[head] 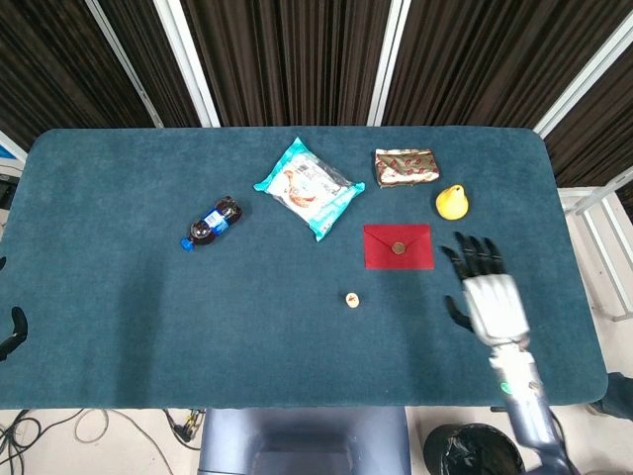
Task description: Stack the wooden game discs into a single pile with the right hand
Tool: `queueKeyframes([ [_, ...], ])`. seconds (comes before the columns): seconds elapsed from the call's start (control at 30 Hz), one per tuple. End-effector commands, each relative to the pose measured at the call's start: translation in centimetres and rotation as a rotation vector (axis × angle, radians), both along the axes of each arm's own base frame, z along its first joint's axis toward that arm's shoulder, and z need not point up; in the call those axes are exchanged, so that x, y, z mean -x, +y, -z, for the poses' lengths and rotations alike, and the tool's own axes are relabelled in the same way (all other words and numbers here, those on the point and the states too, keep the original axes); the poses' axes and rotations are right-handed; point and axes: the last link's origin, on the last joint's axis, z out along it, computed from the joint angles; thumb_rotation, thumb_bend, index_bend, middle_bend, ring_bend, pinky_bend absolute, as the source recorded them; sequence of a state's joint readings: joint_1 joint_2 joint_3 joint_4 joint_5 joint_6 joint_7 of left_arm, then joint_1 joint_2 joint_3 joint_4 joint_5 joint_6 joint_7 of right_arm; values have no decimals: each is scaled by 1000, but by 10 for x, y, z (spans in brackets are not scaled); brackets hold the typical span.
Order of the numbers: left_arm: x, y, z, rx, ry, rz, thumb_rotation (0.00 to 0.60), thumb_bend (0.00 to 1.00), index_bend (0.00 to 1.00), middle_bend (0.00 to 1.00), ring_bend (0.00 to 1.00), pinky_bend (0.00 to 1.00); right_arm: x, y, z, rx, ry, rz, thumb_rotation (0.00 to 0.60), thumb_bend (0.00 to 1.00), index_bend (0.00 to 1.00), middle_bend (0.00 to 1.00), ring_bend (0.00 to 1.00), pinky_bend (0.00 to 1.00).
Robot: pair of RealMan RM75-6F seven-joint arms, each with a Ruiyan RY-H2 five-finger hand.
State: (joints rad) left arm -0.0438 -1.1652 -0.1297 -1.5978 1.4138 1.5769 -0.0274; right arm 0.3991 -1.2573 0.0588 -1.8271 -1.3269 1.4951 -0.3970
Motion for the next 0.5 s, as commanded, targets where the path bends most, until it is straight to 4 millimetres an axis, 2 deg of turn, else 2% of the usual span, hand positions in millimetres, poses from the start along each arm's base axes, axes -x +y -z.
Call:
queueKeyframes([
  [0.03,0,0,1,4,4,-2,600,581,89,0,0,0,31,36,-25,68,45,43,600,439,117,0,0,0],
  [0.2,1,-1,0,25,38,-15,600,583,89,0,0,0,62,72,-40,132,120,99,600,439,99,0,0,0],
  [0.27,2,-1,0,41,60,-19,600,585,88,0,0,0,71,81,-43,136,141,123,600,439,99,0,0,0],
  [0.5,3,-2,2,108,107,-38,600,586,88,0,0,0,84,92,-50,115,169,167,600,439,100,0,0,0],
])
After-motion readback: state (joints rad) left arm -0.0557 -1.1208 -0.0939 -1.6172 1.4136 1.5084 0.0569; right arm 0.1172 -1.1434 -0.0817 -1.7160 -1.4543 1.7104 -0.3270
